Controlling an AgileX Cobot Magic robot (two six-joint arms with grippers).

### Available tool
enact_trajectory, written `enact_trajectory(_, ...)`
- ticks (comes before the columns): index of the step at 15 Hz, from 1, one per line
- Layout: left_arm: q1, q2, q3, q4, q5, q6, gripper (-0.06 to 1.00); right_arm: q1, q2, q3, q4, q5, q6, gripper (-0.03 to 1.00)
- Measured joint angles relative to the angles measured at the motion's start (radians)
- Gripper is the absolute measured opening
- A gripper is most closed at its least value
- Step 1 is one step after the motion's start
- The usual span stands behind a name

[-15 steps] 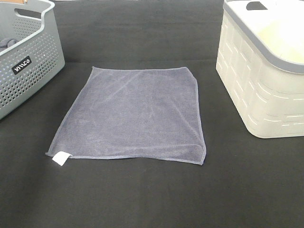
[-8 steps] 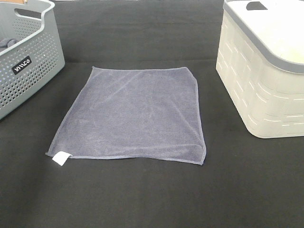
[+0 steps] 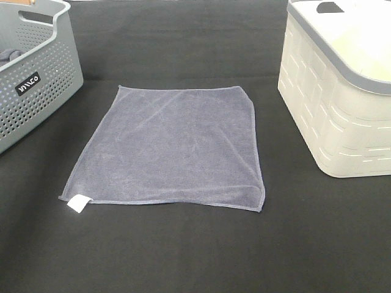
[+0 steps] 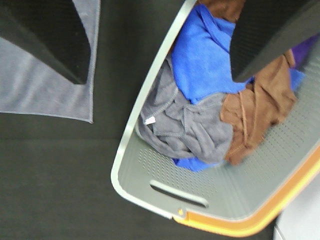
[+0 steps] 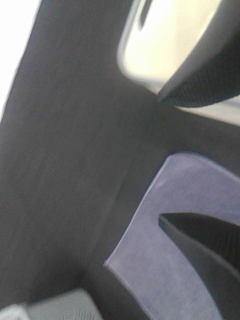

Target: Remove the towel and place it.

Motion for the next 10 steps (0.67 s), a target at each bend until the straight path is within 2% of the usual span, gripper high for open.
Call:
enact_trajectory(1, 0.040, 0.004, -0.003, -0.043, 0.024, 0.018, 0.72, -0.001, 0.032, -0.083, -0.032, 0.121, 0.034, 0.62)
enact_trajectory(4, 0.114, 0.004, -0.003, -0.062, 0.095, 0.047, 0.72, -0.004, 0.108, -0.225, -0.049, 0.334, 0.043, 0.63)
enact_trajectory(7, 0.127, 0.004, -0.003, -0.059, 0.173, 0.062, 0.72, -0.079, 0.143, -0.244, -0.031, 0.376, 0.085, 0.68)
enact_trajectory(10, 0.127, 0.003, -0.003, -0.032, 0.195, 0.068, 0.72, -0.184, 0.138, -0.245, 0.016, 0.381, 0.111, 0.69)
